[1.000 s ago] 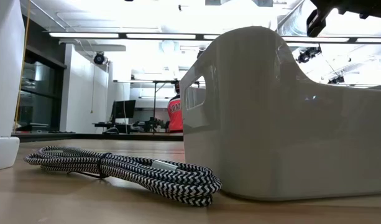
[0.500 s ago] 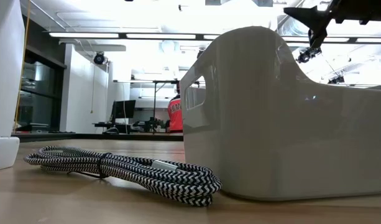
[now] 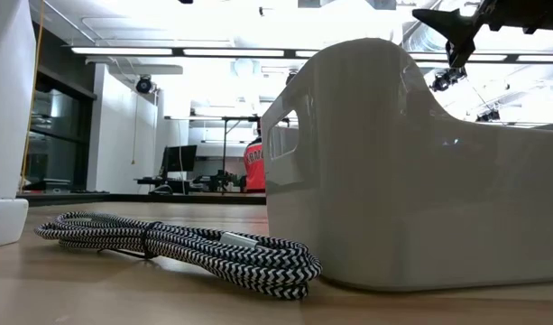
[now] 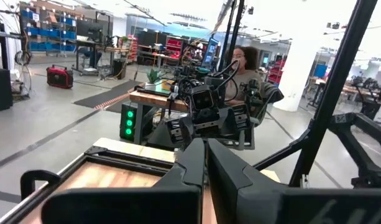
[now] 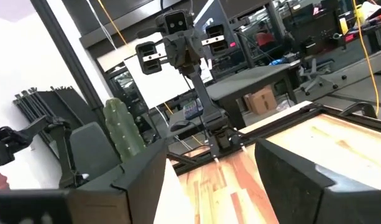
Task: Pick and place USB-C Cables
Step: Put the black charger cable into the gray bin
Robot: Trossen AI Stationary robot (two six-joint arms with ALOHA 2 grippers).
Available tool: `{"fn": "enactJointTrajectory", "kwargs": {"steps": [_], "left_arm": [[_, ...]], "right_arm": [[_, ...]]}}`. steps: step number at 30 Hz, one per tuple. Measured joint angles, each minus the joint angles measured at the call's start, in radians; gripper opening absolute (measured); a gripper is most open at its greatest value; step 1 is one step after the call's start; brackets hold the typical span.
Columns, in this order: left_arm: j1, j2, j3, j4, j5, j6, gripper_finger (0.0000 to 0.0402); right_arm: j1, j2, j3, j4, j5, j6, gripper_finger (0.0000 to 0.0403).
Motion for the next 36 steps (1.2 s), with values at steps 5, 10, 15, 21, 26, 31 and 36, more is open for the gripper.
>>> {"fn": "enactJointTrajectory", "kwargs": {"steps": [5, 10, 15, 21, 26, 31, 36], "left_arm": [[0.0, 0.0, 0.0, 0.0, 0.0, -0.001, 0.0], [0.0, 0.0, 0.0, 0.0, 0.0, -0.003, 0.0], [0.0, 0.0, 0.0, 0.0, 0.0, -0.001, 0.0], [0.0, 0.0, 0.0, 0.0, 0.0, -0.001, 0.0], [0.0, 0.0, 0.0, 0.0, 0.0, -0.001, 0.0], [0.0, 0.0, 0.0, 0.0, 0.0, -0.001, 0.0], [0.0, 0.0, 0.0, 0.0, 0.0, -0.001, 0.0]], "right_arm": [[0.0, 0.0, 0.0, 0.031, 0.0, -0.002, 0.0238], [0.0, 0.0, 0.0, 0.036, -0.001, 0.002, 0.0238], [0.0, 0.009, 0.041, 0.006, -0.001, -0.007, 0.0238], [0.0, 0.108, 0.237, -0.141, 0.009, -0.16, 0.0238], [0.0, 0.251, 0.482, -0.357, -0.035, -0.228, 0.0238], [0.003, 0.402, 0.73, -0.712, -0.196, -0.127, 0.0238], [0.059, 0.556, 0.892, -1.017, -0.406, 0.098, 0.0238]]}}
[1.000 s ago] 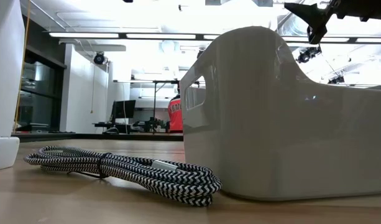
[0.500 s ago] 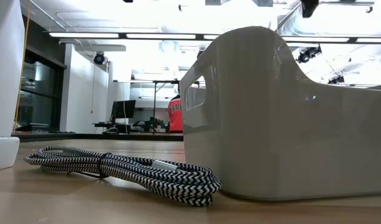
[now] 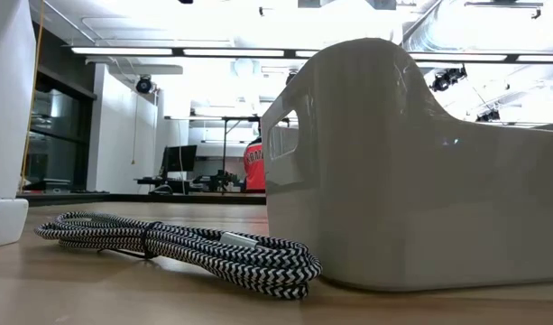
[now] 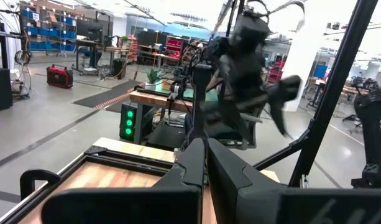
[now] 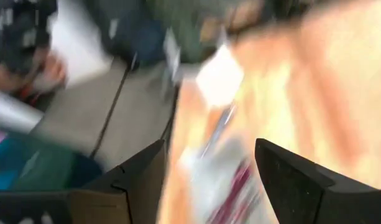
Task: Pick and place USB-C Cables
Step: Put the black charger cable into the gray bin
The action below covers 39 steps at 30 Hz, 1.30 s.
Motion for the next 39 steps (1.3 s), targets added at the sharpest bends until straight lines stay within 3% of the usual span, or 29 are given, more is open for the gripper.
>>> {"fn": "enactJointTrajectory", "kwargs": {"steps": [5, 9, 14, 23, 39], "left_arm": [[0.0, 0.0, 0.0, 0.0, 0.0, 0.0, 0.0], [0.0, 0.0, 0.0, 0.0, 0.0, 0.0, 0.0], [0.0, 0.0, 0.0, 0.0, 0.0, 0.0, 0.0], [0.0, 0.0, 0.0, 0.005, 0.0, -0.001, 0.0], [0.0, 0.0, 0.0, 0.01, 0.0, 0.0, 0.0]], "right_arm": [[0.117, 0.109, 0.052, -0.175, -0.189, 0.174, 0.0238], [0.235, 0.153, 0.043, -0.211, -0.251, 0.305, 0.0238], [0.366, 0.189, 0.041, -0.226, -0.224, 0.39, 0.0238], [0.529, 0.242, 0.041, -0.299, -0.066, 0.459, 0.0238], [0.633, 0.439, 0.04, -0.317, -0.033, 0.34, 0.0238]]}}
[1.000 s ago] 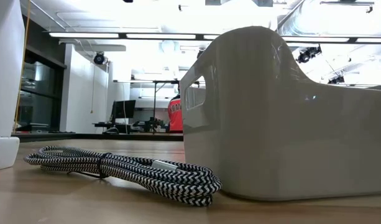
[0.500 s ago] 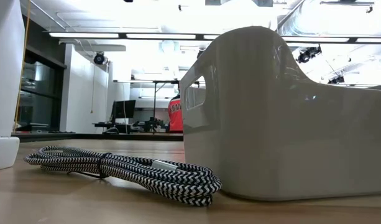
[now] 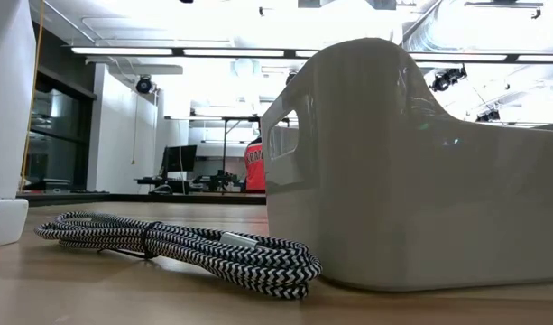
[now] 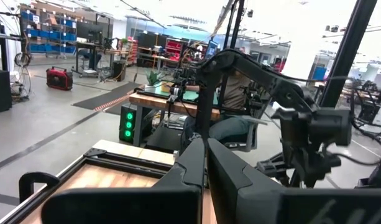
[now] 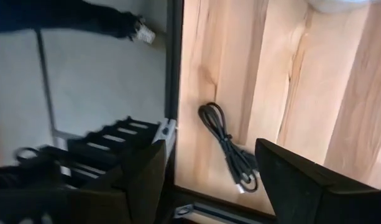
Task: Pick and place USB-C Cables
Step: Put the black charger cable into the gray bin
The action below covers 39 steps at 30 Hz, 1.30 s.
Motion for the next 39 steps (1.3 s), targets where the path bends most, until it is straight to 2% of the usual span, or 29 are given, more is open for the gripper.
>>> {"fn": "enactJointTrajectory", "kwargs": {"steps": [12, 19, 30, 39], "left_arm": [[0.0, 0.0, 0.0, 0.02, 0.0, 0.0, 0.0], [0.0, 0.0, 0.0, 0.026, 0.0, 0.0, 0.0], [0.0, 0.0, 0.0, 0.063, 0.0, 0.0, 0.0], [0.0, 0.0, 0.0, 0.065, -0.008, 0.0, 0.0]], "right_arm": [[0.08, 0.112, -0.012, 0.007, 0.0, -0.105, 0.0238], [0.129, 0.113, -0.181, 0.196, -0.074, -0.055, 0.0238], [0.136, 0.111, -0.369, 0.366, 0.004, -0.041, 0.0238], [0.136, 0.11, -0.429, 0.43, 0.037, -0.039, 0.0238]]}}
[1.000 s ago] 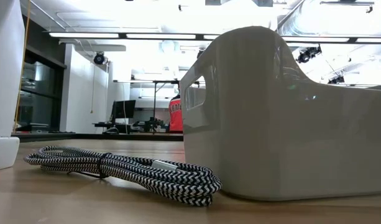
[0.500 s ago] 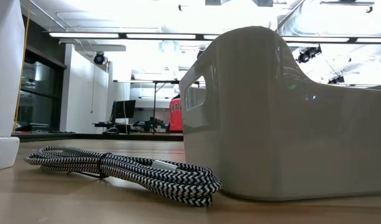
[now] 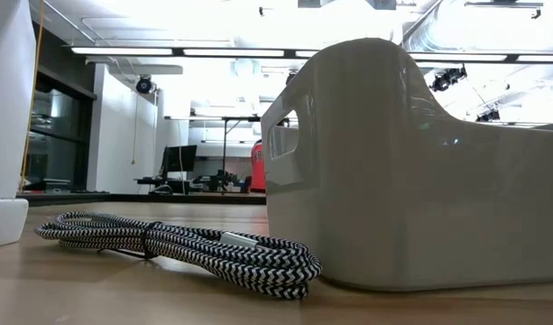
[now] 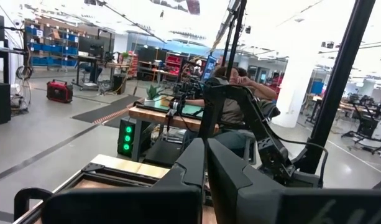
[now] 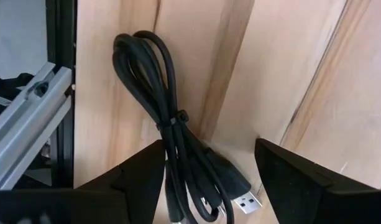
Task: Pick and place USB-C Cables
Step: Put the black charger cable into the gray bin
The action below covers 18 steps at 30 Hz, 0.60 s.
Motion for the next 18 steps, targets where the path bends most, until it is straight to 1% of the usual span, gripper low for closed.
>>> {"fn": "enactJointTrajectory", "kwargs": {"steps": [3, 9, 18], "left_arm": [[0.0, 0.0, 0.0, 0.0, 0.0, 0.0, 0.0], [0.0, 0.0, 0.0, 0.0, 0.0, 0.0, 0.0], [0.0, 0.0, 0.0, 0.001, 0.0, 0.0, 0.0]], "right_arm": [[0.001, -0.003, -0.012, 0.018, 0.013, 0.0, 0.0238], [0.003, -0.002, -0.012, 0.0, 0.064, -0.001, 0.0238], [0.002, -0.001, -0.01, -0.008, 0.071, 0.0, 0.0238]]}}
